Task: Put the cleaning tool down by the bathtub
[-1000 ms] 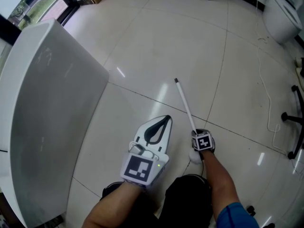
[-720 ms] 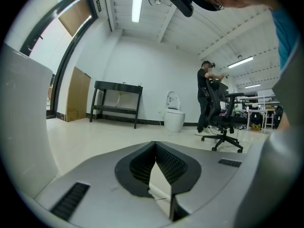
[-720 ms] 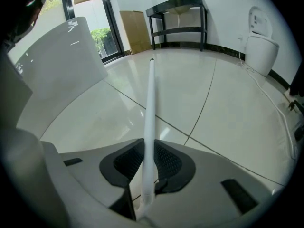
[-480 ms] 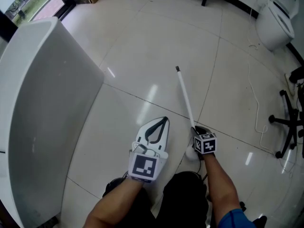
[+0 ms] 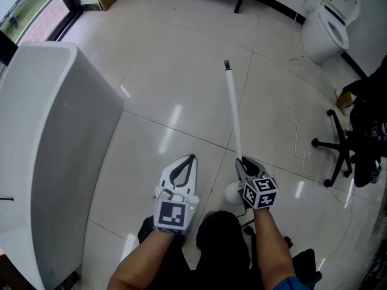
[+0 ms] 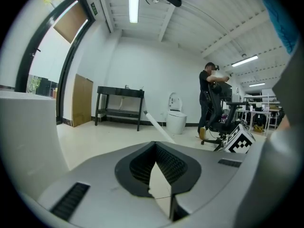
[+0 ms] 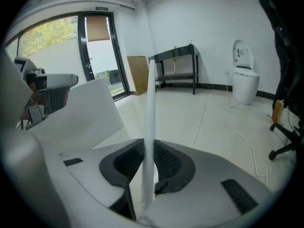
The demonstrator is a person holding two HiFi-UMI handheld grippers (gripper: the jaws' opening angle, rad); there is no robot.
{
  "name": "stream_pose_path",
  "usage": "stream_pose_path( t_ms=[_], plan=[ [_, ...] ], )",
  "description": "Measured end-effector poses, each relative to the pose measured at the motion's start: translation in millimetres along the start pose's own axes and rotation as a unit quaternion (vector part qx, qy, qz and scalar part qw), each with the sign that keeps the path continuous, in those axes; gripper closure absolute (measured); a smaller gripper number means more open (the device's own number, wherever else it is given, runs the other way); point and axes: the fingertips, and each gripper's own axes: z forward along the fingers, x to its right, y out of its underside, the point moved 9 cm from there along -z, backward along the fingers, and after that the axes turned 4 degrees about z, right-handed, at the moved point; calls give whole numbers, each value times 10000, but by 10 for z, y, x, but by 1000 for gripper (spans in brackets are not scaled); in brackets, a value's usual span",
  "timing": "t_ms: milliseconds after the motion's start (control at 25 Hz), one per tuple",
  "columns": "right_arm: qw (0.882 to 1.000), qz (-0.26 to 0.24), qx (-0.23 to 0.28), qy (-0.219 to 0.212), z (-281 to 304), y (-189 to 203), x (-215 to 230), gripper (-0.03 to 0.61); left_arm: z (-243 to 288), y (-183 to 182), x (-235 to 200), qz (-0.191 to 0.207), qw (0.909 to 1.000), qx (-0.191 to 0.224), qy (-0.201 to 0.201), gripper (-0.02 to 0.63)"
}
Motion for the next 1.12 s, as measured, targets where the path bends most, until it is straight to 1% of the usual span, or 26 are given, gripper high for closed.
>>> stream_pose_path(
  t_ms=[80,200,320,440,600,720,840,920,1000,1120],
  plan=[
    [9998,11,193,-10,-454,-344,-192,489,-222,-340,137,-43,10000,-30,-24,618],
    [9987,-5,510,-83,-1119,-885,-482,488,-564,-866,292,-7,10000,-52,-46,617],
    [9966,-19,814,-145,-1756,-1409,-728,489,-886,-1422,337,-18,9998,-48,-185,618],
    [9941,-42,1059,-217,-2413,-1915,-1012,489,-1244,-2060,373,-13,9995,-14,-300,617],
    [9901,-143,1359,-327,-3222,-2547,-1341,489,-1697,-2891,525,107,9995,116,-288,617],
    [9858,-167,1616,-435,-3672,-2960,-1520,489,-1973,-3391,661,232,9992,223,-223,618],
    [9806,-85,1881,-555,-4102,-3230,-1612,489,-2230,-3761,863,290,9987,354,-218,617],
    [9760,-38,2075,-656,-4385,-3365,-1683,489,-2416,-3943,968,292,9985,365,-286,618],
    [9708,-61,2269,-772,-4583,-3487,-1755,489,-2558,-4071,1000,349,9978,408,-390,617],
    [9664,-139,2398,-916,-4717,-3536,-1803,489,-2682,-4133,1039,439,9964,455,-556,618]
  ],
)
